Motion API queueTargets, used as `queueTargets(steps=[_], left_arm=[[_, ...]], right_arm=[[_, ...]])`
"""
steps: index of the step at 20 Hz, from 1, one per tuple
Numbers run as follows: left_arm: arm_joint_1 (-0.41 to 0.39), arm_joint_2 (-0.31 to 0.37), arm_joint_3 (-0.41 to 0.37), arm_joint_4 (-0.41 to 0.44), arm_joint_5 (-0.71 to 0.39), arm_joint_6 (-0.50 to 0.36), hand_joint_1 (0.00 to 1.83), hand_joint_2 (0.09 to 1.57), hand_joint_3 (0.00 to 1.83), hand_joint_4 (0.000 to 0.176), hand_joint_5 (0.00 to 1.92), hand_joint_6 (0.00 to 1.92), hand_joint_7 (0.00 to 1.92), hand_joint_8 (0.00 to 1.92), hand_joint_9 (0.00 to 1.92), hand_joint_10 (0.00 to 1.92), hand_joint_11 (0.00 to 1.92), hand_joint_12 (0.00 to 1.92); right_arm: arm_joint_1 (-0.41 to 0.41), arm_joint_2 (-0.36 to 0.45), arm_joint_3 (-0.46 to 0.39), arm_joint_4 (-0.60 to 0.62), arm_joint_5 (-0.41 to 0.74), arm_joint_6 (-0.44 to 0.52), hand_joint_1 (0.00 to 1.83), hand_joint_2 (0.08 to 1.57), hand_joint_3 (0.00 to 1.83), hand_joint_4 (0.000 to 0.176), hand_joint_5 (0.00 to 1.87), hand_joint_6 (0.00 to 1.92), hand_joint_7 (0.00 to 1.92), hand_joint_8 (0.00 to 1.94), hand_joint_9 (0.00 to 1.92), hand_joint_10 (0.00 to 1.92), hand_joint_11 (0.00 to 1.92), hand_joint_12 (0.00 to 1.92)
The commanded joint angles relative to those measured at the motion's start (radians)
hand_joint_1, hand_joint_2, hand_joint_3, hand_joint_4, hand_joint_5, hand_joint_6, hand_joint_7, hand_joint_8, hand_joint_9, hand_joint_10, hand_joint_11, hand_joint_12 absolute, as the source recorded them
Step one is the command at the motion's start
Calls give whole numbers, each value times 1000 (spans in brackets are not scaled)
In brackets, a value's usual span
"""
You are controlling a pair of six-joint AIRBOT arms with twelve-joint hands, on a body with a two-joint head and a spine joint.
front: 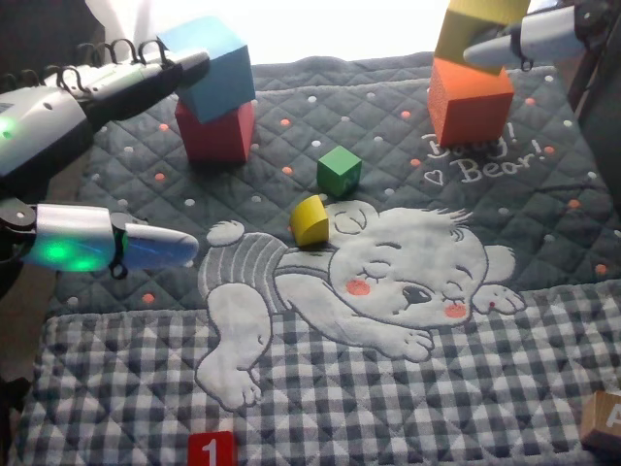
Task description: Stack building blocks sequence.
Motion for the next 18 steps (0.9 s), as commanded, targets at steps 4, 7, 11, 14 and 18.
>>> queueTargets(steps=[4, 7, 11, 14, 18], left_arm=[[-15, -3, 5, -7, -116, -9, 655, 908, 1, 169, 107, 2, 72, 2, 86, 3, 0, 493], [-15, -3, 4, -3, -112, -13, 675, 902, 0, 162, 114, 1, 83, 4, 96, 2, 0, 541], [-15, -3, 5, -2, -114, -15, 691, 900, 0, 155, 123, 3, 89, 0, 95, 0, 0, 491], [-15, -3, 5, 0, -114, -18, 710, 900, 1, 165, 130, 1, 88, 1, 93, 0, 0, 461], [-15, -2, 5, 2, -114, -22, 711, 913, 5, 126, 125, 0, 99, 2, 101, 0, 0, 459]], right_arm=[[16, -3, 17, 7, 64, -16, 1270, 1042, 0, 0, 1063, 778, 1234, 680, 1324, 643, 1197, 1168], [16, -13, 24, 0, 41, -22, 1290, 1028, 0, 0, 1053, 776, 1320, 550, 1426, 699, 1257, 1253], [16, -27, 38, 0, 30, -22, 1271, 1046, 1, 0, 1022, 868, 1261, 602, 1384, 674, 1236, 1205], [16, -31, 42, 0, 20, -22, 1265, 1050, 0, 0, 1043, 820, 1213, 700, 1331, 716, 1131, 1227], [10, -32, 48, 0, -1, -22, 1259, 1070, 2, 0, 1014, 813, 1149, 831, 1278, 684, 1144, 1183]])
